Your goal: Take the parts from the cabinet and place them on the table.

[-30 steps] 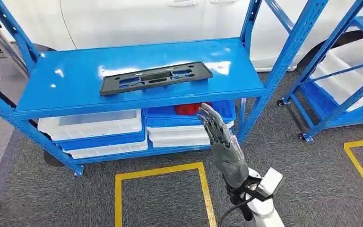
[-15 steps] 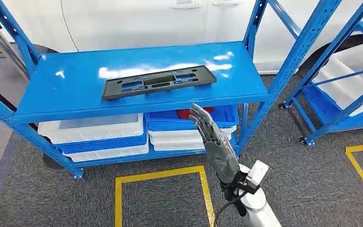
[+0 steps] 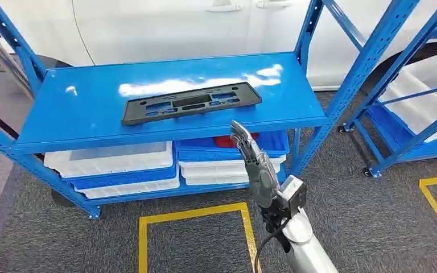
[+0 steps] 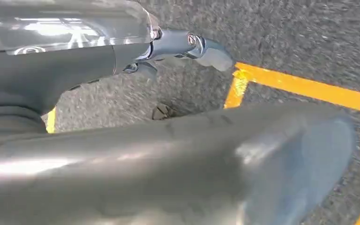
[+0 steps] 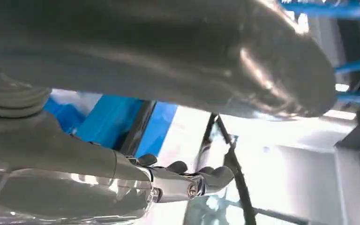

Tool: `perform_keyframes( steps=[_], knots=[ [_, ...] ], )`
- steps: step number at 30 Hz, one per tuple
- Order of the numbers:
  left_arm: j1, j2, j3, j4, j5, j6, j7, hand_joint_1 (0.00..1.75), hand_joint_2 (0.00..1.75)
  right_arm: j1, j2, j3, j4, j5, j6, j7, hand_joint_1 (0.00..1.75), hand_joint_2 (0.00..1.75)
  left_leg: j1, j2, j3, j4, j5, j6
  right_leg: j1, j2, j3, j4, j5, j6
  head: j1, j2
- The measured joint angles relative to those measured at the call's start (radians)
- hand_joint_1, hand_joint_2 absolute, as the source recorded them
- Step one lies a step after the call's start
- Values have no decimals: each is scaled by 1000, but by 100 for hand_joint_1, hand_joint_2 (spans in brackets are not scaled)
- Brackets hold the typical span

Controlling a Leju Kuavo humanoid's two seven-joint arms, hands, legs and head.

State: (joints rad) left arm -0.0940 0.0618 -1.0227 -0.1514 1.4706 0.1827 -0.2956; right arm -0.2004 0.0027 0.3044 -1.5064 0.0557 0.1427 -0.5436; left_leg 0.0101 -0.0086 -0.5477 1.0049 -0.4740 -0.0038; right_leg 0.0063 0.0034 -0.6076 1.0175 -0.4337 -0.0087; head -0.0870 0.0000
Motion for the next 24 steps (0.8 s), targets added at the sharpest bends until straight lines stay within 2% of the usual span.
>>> perform_keyframes(
  steps=[1,2,8,10,11,12,13,14,15,18,19,20,22,23,24],
  knots=[
    [-2,3,0,0,0,0,1,0,0,-7,5,0,14,-2,-1,0,0,0,-6,1,3,2,-5,-7,-14,0,10,-14,5,-6,0,0],
    [-2,3,0,0,0,0,1,0,0,-13,8,1,22,-3,-1,0,0,0,-1,1,1,13,-11,-9,-13,-2,16,-19,5,-7,0,0],
    [-2,3,0,0,0,0,1,0,0,-15,8,1,26,-3,-2,-2,0,0,-2,2,-1,20,-14,-11,-13,-1,19,-21,5,-8,0,0],
    [-3,3,0,0,0,0,1,0,0,-23,13,5,38,-4,-1,-2,0,0,-1,3,-24,68,-41,-16,-14,-4,23,-22,2,-15,0,0],
    [-3,3,0,0,0,0,2,0,0,-28,16,7,46,-4,-2,-2,0,0,1,3,-47,114,-63,-18,-14,-4,24,-22,0,-17,0,0],
    [2,3,0,0,0,2,4,0,0,-31,24,19,79,-7,-2,-4,0,0,4,3,-168,318,-116,-30,-12,-6,35,-21,-11,-21,0,0],
    [3,7,0,3,1,3,0,0,0,-31,29,27,98,-8,-5,-6,0,0,8,4,-56,36,57,-25,-12,-3,56,-16,-31,-9,0,0],
    [2,7,0,4,1,2,0,0,0,-32,30,28,102,-10,-6,-7,0,0,2,3,-43,15,41,-19,-4,-2,54,-9,-36,-2,0,0],
    [1,7,0,4,1,2,-1,0,0,-32,31,28,106,-11,-8,-7,0,0,2,1,-47,16,41,-7,-4,-3,50,-8,-36,1,0,0],
    [7,7,0,5,1,2,-3,0,0,-34,32,28,117,-16,-14,-10,0,0,3,1,-45,8,39,12,-6,-2,53,-10,-41,16,0,0],
    [7,6,0,5,1,2,-4,0,0,-35,32,28,120,-18,-14,-10,0,0,6,1,-41,4,42,16,-11,-3,51,6,-52,22,0,0],
    [6,6,0,5,1,2,-5,0,0,-38,32,28,121,-19,-14,-10,0,0,7,2,-39,3,39,23,-10,-3,28,51,-78,26,0,0],
    [6,6,1,5,1,2,-5,0,0,-41,32,28,129,-21,-13,-11,0,0,6,3,-38,3,36,28,-14,-3,-56,208,-147,33,0,0],
    [6,6,2,5,1,2,-5,0,0,-40,32,28,135,-22,-13,-11,0,0,5,3,-37,3,34,30,-15,-3,-99,282,-166,36,0,0],
    [7,6,2,6,1,2,-5,0,0,-40,32,28,139,-22,-13,-11,0,0,5,2,-34,4,32,30,-16,-3,-120,307,-159,36,0,0]
  ],
)
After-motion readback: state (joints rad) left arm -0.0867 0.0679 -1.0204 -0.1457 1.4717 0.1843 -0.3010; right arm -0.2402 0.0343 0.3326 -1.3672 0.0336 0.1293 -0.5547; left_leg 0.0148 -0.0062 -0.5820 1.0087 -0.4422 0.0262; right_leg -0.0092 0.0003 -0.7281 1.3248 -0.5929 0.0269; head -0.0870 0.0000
